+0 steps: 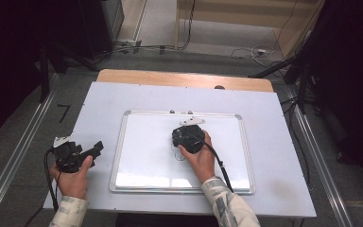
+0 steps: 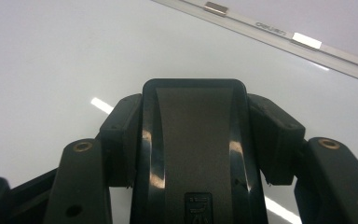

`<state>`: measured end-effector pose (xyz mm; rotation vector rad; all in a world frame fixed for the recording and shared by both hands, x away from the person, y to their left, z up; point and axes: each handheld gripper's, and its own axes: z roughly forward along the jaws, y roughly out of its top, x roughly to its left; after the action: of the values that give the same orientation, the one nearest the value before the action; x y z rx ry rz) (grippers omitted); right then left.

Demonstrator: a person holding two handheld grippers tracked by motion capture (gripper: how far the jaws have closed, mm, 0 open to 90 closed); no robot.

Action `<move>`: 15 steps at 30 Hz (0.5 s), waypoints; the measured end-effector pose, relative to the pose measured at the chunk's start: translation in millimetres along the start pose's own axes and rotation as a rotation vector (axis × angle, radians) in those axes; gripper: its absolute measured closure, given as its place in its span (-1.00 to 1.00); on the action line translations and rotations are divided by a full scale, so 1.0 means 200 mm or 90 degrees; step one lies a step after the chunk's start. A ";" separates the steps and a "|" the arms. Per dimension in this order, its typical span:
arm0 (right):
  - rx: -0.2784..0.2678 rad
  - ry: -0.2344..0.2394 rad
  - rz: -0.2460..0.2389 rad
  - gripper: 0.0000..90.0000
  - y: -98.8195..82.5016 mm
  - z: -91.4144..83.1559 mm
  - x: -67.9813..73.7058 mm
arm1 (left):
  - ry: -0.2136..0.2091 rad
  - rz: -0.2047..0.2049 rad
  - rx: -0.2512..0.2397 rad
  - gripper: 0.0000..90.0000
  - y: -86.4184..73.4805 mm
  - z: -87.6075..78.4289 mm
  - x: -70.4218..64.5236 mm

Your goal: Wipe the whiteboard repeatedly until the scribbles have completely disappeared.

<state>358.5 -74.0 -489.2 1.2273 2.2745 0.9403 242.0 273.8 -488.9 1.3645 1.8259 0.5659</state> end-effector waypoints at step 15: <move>-0.002 0.019 -0.030 -0.12 -0.04 -0.04 0.09 | -0.002 0.001 0.000 -0.57 0.00 0.01 -0.01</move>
<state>339.9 -65.5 -490.3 1.1612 2.3144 0.9509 243.6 271.2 -488.6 1.3663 1.8224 0.5651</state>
